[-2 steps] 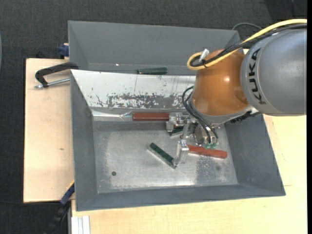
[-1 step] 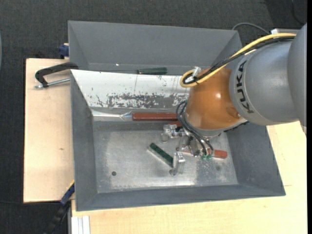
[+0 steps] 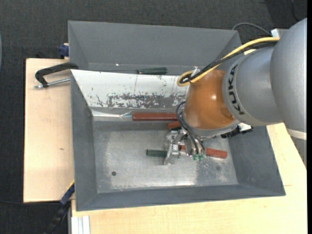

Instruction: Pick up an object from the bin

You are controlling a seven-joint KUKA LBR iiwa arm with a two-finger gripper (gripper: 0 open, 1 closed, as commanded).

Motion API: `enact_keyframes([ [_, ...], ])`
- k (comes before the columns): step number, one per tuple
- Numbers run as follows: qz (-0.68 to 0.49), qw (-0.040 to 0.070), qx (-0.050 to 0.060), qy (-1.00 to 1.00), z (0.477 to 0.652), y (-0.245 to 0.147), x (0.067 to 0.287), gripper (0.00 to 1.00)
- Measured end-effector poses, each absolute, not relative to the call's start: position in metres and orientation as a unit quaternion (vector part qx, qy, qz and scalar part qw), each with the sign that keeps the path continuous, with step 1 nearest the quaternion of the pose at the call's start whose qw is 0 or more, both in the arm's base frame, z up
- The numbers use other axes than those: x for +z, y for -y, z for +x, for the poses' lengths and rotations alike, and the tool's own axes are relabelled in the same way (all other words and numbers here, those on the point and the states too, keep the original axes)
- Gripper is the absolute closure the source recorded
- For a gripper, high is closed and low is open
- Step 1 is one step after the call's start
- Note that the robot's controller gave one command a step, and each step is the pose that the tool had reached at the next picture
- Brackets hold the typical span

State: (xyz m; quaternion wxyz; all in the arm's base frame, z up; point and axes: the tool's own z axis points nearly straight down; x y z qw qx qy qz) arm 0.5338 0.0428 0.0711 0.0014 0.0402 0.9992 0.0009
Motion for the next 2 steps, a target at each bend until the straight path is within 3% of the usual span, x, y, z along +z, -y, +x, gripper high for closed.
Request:
enact_keyframes([
  [1,0.04,0.001,0.001,-0.999,0.534,-0.043,0.071,1.0],
  [2,0.022,0.003,0.001,-1.0,0.594,-0.035,0.2,1.0],
])
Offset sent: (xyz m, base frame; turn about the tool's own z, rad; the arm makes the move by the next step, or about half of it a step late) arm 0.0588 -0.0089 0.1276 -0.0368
